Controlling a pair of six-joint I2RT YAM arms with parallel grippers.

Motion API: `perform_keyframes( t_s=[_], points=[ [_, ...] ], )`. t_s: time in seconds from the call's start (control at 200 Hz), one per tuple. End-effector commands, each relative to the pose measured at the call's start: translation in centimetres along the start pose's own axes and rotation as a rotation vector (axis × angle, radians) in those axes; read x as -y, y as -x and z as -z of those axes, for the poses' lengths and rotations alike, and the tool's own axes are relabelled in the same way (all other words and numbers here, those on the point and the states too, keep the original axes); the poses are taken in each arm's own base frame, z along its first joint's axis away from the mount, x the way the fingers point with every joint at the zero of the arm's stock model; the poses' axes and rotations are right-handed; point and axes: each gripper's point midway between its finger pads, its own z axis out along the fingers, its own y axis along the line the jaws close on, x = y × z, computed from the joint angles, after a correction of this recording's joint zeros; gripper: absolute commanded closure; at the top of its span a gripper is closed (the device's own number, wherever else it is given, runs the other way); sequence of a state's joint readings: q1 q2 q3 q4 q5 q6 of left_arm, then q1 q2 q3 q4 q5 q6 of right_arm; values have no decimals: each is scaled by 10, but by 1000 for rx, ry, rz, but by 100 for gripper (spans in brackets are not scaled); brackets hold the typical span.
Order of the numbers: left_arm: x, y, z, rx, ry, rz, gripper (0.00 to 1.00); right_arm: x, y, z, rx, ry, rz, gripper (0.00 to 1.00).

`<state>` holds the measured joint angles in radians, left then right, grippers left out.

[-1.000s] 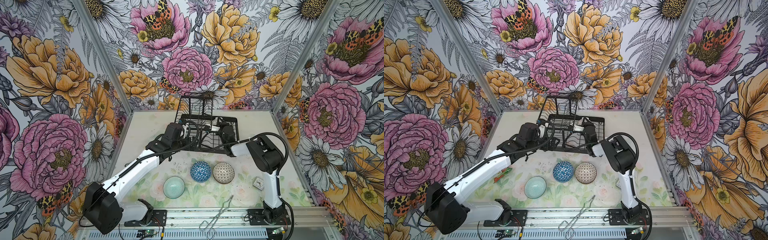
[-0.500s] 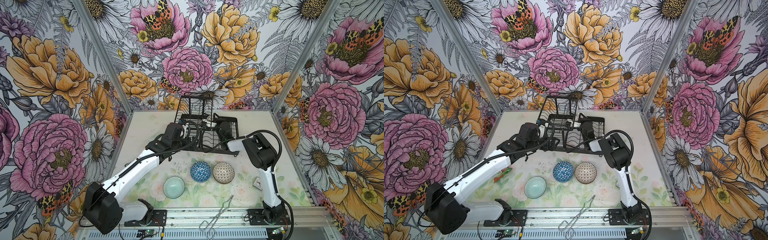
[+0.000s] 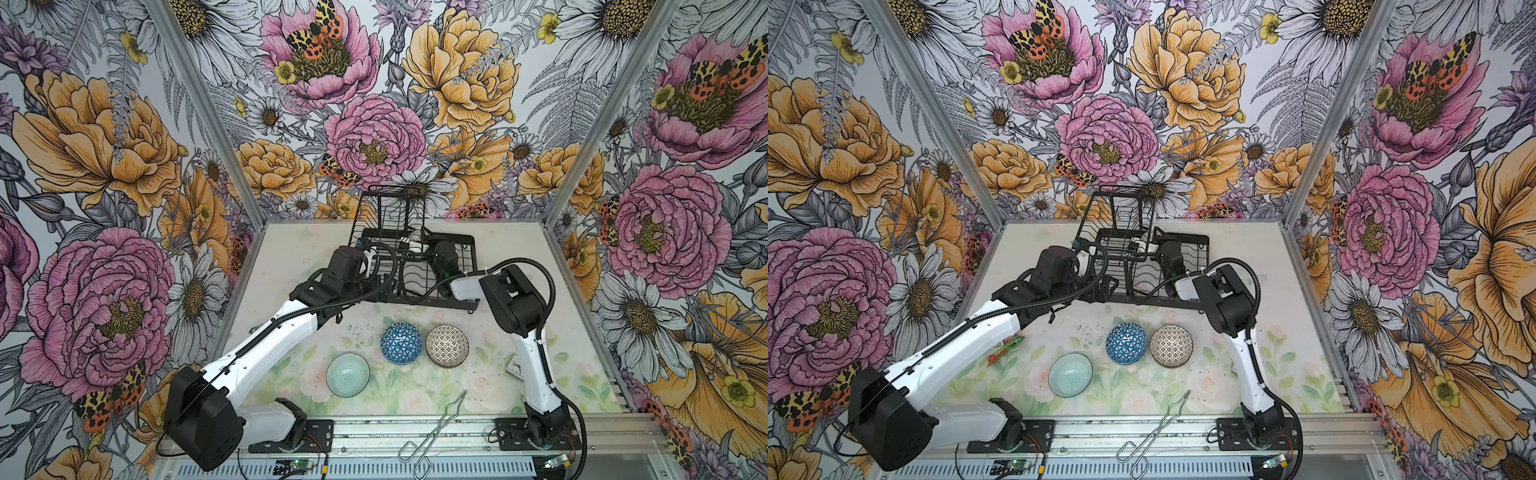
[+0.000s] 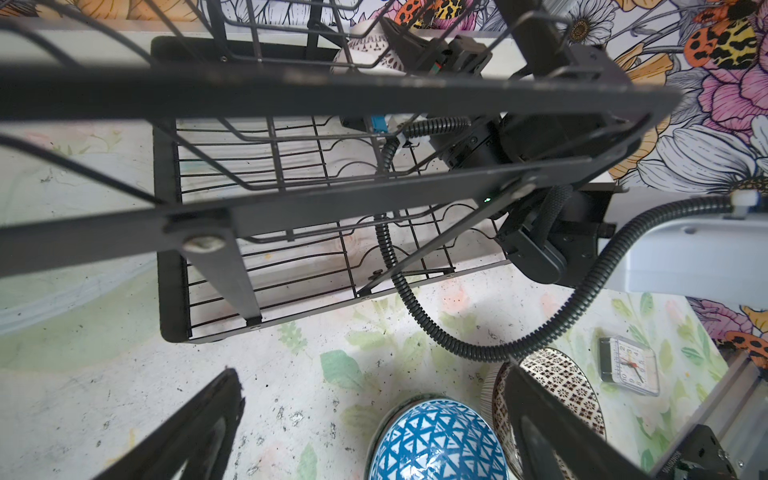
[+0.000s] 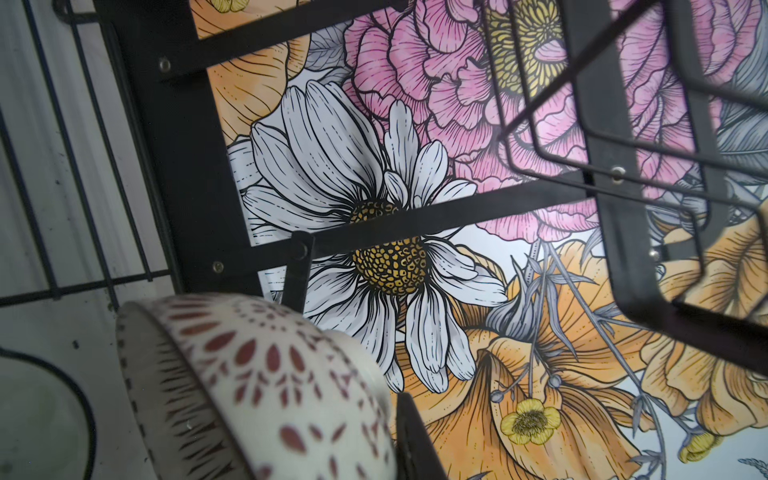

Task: Load the bowls into the dish rack
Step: 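Lower the bowl into a rack slot and open right gripper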

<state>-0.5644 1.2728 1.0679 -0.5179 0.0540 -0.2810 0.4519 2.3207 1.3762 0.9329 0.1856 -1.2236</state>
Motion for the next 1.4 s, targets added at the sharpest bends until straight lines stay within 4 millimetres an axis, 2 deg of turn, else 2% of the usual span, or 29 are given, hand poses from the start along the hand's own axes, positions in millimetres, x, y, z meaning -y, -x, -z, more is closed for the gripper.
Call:
perform_keyframes(
  t_s=[0.0,0.976,1.396],
  points=[
    [-1,11,12,39,0,14,1,18,11,-7,29,-67,-59,100],
    [-5,5,15,40,9,28,1,-21,0,-9,-28,90,-138,100],
    [-6,4,16,38,9,31,1,-24,-4,-9,-43,101,-136,91]
  ],
)
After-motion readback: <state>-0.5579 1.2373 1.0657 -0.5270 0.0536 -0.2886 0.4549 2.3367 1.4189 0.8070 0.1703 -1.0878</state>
